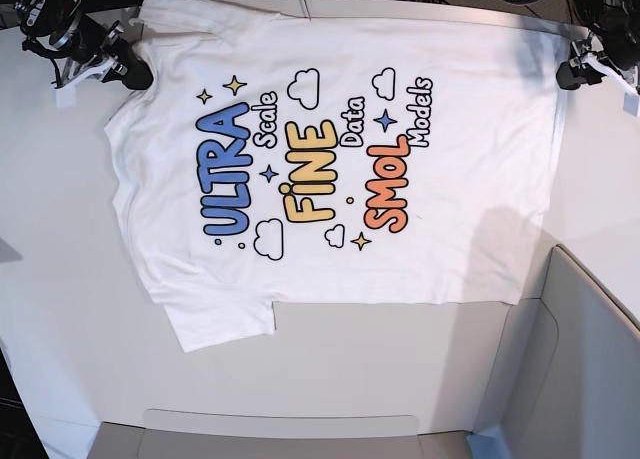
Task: Layout the t-shirt on the table in an organized manner, then fold the t-shirt properly
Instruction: 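Pull the shirt edge outward with the left gripper, smoothing the shoulder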
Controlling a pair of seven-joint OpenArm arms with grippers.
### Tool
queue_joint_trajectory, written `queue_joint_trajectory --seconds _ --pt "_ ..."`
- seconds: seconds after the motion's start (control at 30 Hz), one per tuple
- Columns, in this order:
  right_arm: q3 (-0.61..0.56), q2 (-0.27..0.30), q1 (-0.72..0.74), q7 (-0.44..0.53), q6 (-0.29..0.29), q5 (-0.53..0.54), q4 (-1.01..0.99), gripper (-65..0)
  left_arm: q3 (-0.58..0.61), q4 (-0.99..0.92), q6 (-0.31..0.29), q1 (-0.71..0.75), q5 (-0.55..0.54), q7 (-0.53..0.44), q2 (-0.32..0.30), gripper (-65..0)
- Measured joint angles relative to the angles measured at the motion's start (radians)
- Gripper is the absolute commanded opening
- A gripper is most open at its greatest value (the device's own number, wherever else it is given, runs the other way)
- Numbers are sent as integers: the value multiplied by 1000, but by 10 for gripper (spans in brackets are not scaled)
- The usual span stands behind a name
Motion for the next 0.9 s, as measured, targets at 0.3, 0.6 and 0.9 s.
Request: queue_joint_trajectory --seconds 0.3,0.6,0.9 --pt "0 0 0 0 0 2 0 -650 8 -13 -1 21 39 -4 25 -292" --pt "-3 12 0 -1 0 4 -4 -650 91 -51 -5 21 14 -75 31 -293" --pt "-3 17 0 -3 0 9 -7 -650 94 -52 -43 18 16 -74 31 -405"
